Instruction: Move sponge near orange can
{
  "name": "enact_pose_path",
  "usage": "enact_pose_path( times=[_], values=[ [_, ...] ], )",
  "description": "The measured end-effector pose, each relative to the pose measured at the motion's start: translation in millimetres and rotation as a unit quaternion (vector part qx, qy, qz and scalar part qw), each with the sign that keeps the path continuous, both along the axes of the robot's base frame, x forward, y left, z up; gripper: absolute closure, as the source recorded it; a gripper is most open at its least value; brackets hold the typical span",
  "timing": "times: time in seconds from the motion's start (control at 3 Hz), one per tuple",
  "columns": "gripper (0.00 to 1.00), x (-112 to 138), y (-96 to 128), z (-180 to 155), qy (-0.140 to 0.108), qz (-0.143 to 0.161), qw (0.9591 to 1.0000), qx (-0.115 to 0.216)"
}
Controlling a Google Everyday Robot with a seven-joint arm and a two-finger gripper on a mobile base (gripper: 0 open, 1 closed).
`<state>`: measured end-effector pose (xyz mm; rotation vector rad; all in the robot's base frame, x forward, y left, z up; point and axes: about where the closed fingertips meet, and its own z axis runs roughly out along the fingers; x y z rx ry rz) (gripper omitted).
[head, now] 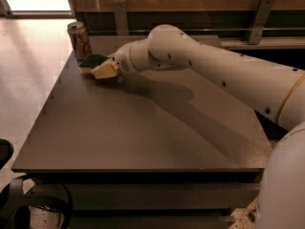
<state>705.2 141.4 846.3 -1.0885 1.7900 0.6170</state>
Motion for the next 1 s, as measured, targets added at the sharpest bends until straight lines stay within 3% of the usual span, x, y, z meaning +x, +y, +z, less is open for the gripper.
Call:
enact_pose_path(
  times=[0.67,1.0],
  values=[
    [0.06,-1.4,4.0,-0.8,0.001,0.003,1.0000,0.000],
    [0.00,-2.0,5.4,-1.1,0.001,0.004,1.0000,0.000]
  ],
)
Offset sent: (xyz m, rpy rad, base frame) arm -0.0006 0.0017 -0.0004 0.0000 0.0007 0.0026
